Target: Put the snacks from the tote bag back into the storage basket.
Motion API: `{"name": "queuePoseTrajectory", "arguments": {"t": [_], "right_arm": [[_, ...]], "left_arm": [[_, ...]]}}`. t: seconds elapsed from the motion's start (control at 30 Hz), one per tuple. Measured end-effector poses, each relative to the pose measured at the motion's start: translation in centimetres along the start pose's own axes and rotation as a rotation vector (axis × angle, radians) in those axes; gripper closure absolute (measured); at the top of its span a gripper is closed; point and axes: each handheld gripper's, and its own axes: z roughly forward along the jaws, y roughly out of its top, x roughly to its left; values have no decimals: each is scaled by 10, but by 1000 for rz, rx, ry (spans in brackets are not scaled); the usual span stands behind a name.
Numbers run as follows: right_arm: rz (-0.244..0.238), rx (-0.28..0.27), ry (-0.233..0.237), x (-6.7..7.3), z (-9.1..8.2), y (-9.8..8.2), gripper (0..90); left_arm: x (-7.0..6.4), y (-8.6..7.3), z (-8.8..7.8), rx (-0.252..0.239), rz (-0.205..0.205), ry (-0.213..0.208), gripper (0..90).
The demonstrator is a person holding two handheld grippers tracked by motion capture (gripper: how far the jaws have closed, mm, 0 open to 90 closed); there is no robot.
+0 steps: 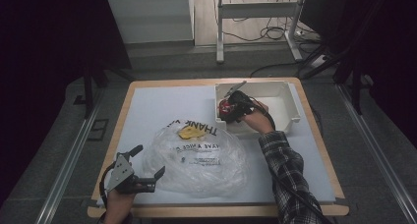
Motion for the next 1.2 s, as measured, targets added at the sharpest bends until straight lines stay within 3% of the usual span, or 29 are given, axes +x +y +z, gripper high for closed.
{"name": "queuePoseTrajectory", "arguments": {"t": [1.2], "right_arm": [[16, -108, 7, 4, -29, -18, 94]], "left_arm": [[0, 0, 0, 1, 0, -1, 0]]}}
